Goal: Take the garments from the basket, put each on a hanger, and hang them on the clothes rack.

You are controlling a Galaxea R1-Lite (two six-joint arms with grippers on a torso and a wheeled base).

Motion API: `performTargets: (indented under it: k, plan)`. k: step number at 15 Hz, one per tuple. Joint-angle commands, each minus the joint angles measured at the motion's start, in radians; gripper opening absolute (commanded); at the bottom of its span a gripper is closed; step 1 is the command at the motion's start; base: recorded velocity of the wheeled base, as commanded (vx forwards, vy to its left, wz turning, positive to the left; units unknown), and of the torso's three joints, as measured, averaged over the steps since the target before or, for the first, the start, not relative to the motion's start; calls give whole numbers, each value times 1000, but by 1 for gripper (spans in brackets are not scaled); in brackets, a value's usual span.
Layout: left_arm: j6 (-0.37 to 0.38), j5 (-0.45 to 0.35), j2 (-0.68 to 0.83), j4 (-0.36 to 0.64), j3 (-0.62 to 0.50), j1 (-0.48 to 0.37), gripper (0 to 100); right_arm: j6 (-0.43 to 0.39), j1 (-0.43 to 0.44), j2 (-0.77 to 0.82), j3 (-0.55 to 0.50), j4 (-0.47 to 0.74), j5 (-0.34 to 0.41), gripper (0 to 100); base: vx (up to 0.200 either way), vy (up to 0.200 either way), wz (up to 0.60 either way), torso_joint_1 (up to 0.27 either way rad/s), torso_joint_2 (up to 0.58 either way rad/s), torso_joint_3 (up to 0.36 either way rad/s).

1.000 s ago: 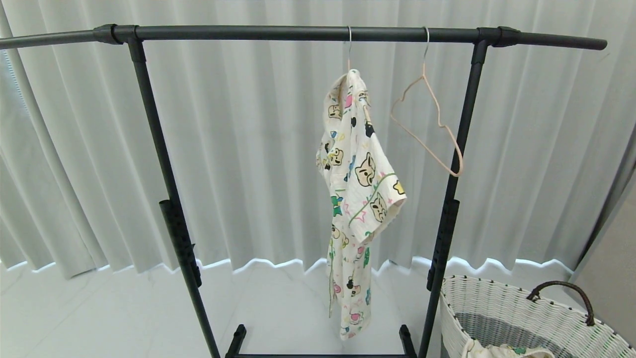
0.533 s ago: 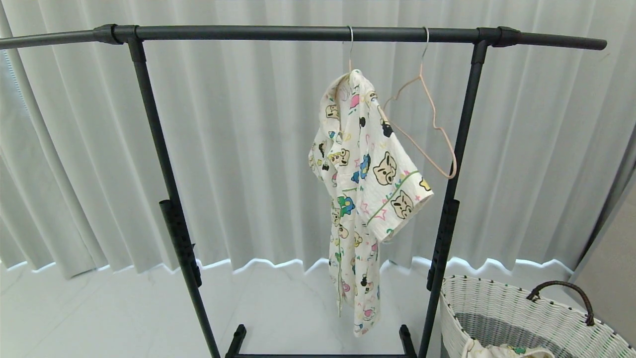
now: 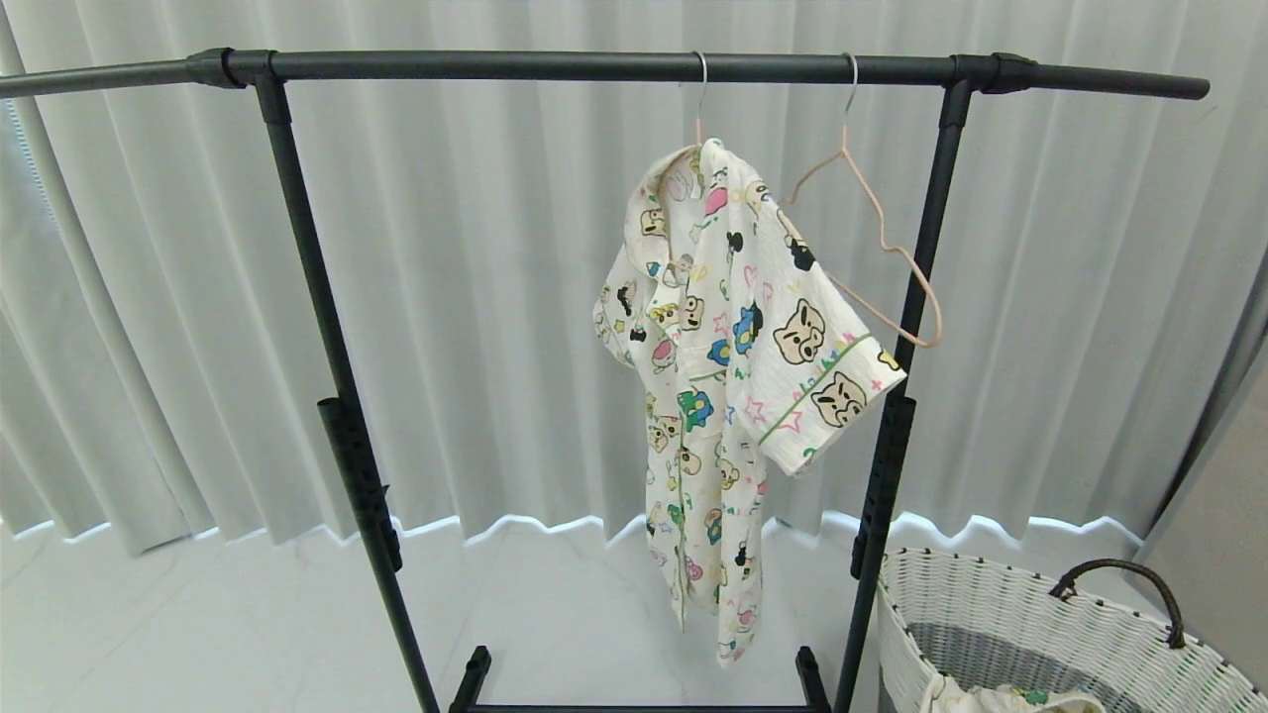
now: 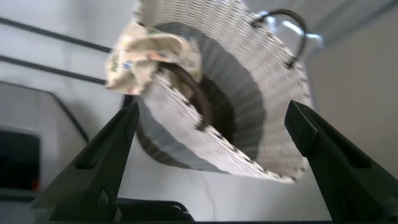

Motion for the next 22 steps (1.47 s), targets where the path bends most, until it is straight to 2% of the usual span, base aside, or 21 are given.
performTargets:
  k: [1,4,7,11,16,18,22]
  plan:
    - [0,0,4,0,0,1,100,0,3,306,4,-177,31,100,0,0,0,0,0,0]
    - [0,0,15,0,0,1,100,-12,39,512,45,-332,32,100,0,0,0,0,0,0]
    - [0,0,30,0,0,1,100,-12,39,705,42,-438,32,100,0,0,0,0,0,0]
    - [0,0,30,0,0,1,100,-17,26,963,39,-659,17,100,0,0,0,0,0,0]
    - [0,0,30,0,0,1,100,-21,-16,1076,-36,-679,-2,100,0,0,0,0,0,0]
    - [1,0,27,0,0,1,100,-21,-22,1119,-36,-713,-35,100,0,0,0,0,0,0]
    - [1,0,24,0,0,1,100,-20,-23,1162,-34,-782,-43,100,0,0,0,0,0,0]
